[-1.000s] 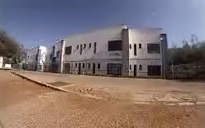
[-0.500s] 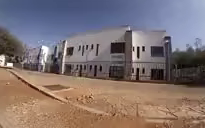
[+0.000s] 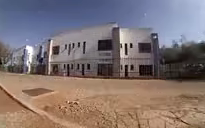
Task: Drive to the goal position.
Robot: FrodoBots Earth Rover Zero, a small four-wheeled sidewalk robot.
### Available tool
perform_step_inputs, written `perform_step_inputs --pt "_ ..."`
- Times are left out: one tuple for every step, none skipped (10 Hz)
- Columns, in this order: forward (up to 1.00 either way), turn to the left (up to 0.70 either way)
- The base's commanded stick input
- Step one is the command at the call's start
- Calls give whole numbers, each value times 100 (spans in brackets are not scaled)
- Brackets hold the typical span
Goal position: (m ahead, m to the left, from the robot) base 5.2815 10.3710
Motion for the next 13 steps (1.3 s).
perform_step_inputs --pt "0 0" --pt "0 0" --pt "0 0" --pt "39 0" --pt "92 0" --pt "100 0" --pt "100 0" --pt "100 0" --pt "100 0" --pt "100 0" --pt "100 0" --pt "100 0" --pt "100 0"
